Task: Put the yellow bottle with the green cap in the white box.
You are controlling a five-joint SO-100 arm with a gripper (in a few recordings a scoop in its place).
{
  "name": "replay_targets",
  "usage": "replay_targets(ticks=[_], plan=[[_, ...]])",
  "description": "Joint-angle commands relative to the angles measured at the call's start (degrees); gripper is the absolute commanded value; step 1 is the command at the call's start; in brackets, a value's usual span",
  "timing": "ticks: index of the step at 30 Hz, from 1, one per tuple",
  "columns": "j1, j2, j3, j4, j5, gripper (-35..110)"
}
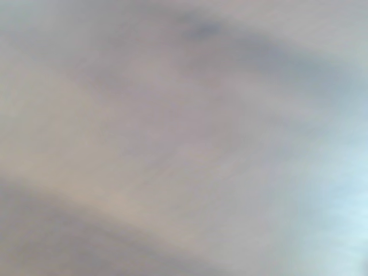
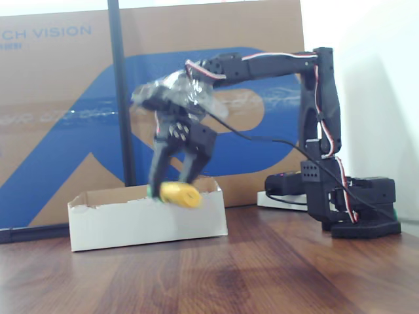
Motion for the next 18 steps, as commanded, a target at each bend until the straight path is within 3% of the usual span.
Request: replay_targets(ticks=[1,18], plan=[[2.20,7.38,-0.53,-0.70,0.09,0],[16.35,16.96,-1.85,-1.67,4.31,0]])
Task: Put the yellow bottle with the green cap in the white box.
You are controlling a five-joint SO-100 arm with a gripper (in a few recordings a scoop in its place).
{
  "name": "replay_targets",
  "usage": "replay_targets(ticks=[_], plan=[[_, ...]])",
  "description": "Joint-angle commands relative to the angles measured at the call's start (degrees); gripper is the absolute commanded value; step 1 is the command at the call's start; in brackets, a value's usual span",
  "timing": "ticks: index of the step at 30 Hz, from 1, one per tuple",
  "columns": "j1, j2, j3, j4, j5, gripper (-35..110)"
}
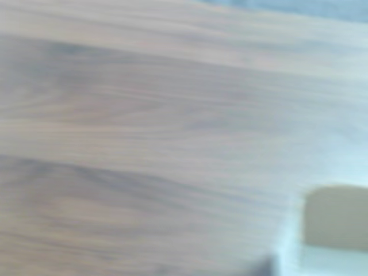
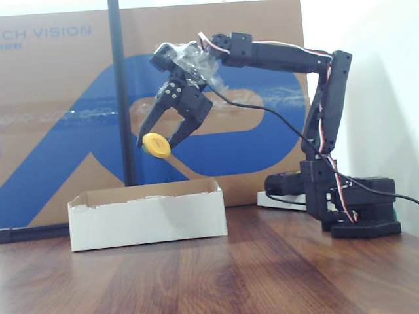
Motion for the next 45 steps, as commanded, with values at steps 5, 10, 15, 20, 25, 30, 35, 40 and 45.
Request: replay_targets(ticks=[5,10,15,20,25,30,35,40,45], plan=[[9.67,3.52,-2.37,-3.60,2.29,0],[18.28,2.72,-2.90,-6.06,4.13,0],[25.58,1.41,-0.70,-10.81,3.87,0],[30.23,-0.09,1.67,-14.59,2.90,0],[30.23,-1.41,1.76,-15.38,2.02,0],[29.62,-1.14,3.08,-15.38,2.55,14],[28.65,0.09,4.31,-15.47,2.72,19],[27.77,2.37,5.89,-15.47,3.08,20],[26.46,5.01,6.86,-15.47,3.34,16]])
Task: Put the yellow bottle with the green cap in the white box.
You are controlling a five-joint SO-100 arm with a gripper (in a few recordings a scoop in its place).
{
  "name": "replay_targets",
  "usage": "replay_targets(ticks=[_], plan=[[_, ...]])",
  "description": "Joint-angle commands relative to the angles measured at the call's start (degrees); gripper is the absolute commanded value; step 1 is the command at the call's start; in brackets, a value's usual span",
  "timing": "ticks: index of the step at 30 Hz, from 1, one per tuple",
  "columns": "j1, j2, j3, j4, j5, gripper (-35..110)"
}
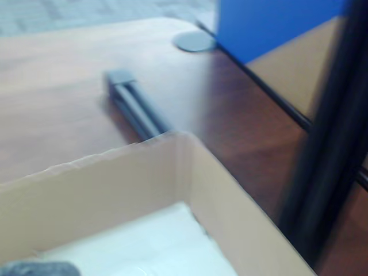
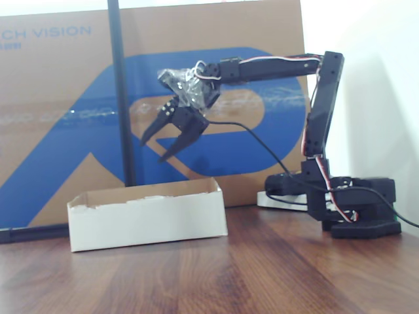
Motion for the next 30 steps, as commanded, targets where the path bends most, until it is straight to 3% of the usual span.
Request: replay_targets(ticks=[1,5,21,30], plan=[[-0.88,5.89,0.09,-0.44,-0.62,10],[-5.71,11.69,5.62,-1.93,-1.14,0],[-27.60,44.12,39.46,-8.70,-11.60,0],[-31.55,72.51,58.71,-2.37,-12.57,2]])
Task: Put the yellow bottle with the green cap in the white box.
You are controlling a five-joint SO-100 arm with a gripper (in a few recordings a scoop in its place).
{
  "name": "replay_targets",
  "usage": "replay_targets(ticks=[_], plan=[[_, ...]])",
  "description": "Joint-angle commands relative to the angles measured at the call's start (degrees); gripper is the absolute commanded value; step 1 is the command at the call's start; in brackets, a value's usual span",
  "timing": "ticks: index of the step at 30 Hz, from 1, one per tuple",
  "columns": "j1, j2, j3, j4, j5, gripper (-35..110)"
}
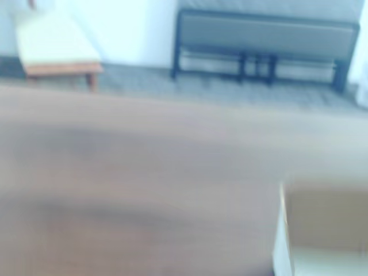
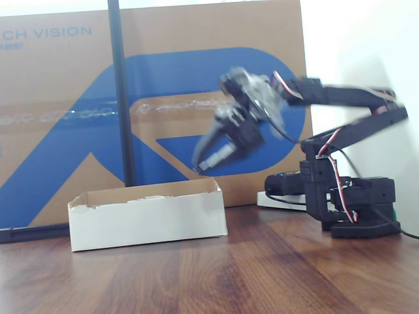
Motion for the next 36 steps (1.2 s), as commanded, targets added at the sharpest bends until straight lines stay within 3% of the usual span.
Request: replay_targets(ticks=[1,6,16,19,31,36], plan=[[-1.58,14.33,5.36,3.69,-0.97,2],[-3.52,31.64,13.10,15.29,-2.20,2],[-3.16,31.73,14.68,23.82,-0.97,0],[-2.81,31.73,18.90,22.24,-1.41,0],[-5.19,31.73,19.07,40.61,-3.43,4],[-5.71,31.64,19.07,41.57,-3.78,2]])
